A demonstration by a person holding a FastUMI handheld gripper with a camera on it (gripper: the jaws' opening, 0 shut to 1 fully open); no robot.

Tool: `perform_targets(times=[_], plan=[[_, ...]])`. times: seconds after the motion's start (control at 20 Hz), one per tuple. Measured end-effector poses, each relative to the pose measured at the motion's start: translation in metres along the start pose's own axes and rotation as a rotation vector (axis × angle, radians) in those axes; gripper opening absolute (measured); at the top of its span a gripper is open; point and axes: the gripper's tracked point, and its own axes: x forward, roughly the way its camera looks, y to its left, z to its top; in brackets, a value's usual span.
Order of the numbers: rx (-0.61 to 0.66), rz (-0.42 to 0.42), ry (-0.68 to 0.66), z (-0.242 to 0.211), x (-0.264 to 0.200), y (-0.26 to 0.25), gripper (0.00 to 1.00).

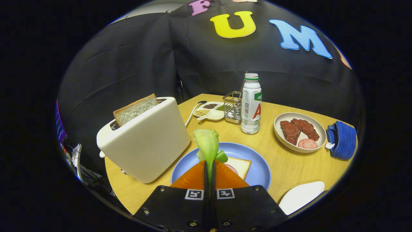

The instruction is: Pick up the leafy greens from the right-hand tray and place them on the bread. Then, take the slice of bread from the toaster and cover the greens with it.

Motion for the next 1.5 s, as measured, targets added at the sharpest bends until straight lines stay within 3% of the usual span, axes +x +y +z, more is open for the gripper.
perform_targets(times=[0.2, 0.25, 0.35, 0.95, 1.25, 1.5], plan=[[-0.024, -0.038, 0.013, -0.003, 0.006, -0.006, 0.2], [-0.025, -0.047, 0.006, -0.001, 0.003, -0.008, 0.36], [-0.047, -0.075, -0.01, 0.003, -0.004, -0.014, 0.44], [-0.014, -0.189, -0.272, 0.018, -0.058, 0.018, 0.44], [-0.004, -0.173, -0.412, 0.044, -0.076, 0.078, 0.44], [-0.049, -0.1, -0.457, 0.068, -0.076, 0.139, 0.44]])
